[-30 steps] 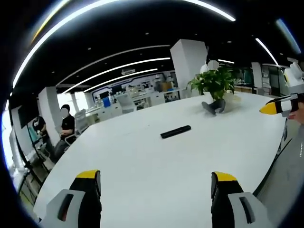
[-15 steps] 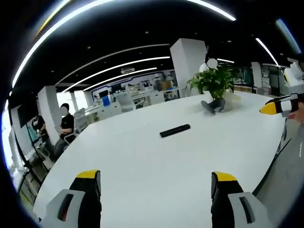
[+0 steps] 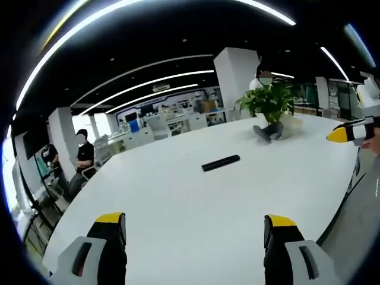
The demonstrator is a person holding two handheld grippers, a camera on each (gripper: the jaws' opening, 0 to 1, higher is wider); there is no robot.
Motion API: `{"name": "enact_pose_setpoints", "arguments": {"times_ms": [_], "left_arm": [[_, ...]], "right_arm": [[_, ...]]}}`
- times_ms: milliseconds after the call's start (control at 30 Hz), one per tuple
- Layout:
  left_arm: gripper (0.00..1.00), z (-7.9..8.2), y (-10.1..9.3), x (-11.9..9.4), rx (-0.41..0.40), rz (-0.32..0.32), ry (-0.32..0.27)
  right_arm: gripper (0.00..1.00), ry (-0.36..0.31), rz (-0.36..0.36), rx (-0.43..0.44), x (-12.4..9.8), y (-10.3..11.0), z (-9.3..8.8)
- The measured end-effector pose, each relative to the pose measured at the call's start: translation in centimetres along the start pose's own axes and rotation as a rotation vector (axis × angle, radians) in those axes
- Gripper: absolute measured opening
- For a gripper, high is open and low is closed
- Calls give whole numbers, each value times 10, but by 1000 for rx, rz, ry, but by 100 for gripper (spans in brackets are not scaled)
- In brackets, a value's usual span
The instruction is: Press the specified remote control buttons in sequence, fully releasing each button before pressing the next.
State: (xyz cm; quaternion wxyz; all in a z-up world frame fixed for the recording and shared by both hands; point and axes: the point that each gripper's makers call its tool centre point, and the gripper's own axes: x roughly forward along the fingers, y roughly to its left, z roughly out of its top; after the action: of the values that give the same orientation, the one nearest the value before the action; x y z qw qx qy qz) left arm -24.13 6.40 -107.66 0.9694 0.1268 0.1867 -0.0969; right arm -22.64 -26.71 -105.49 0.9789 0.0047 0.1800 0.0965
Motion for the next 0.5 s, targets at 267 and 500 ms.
{"name": "enact_pose_setpoints", "arguments": {"times_ms": [267,500], "left_arm": [[100,7,6,-3,-24,24,-30],[100,11,12,-4,-32,45,-41]], "right_arm": [[83,6,12,2,0,2,-1],[82,17,23,0,0,4,-2]]}}
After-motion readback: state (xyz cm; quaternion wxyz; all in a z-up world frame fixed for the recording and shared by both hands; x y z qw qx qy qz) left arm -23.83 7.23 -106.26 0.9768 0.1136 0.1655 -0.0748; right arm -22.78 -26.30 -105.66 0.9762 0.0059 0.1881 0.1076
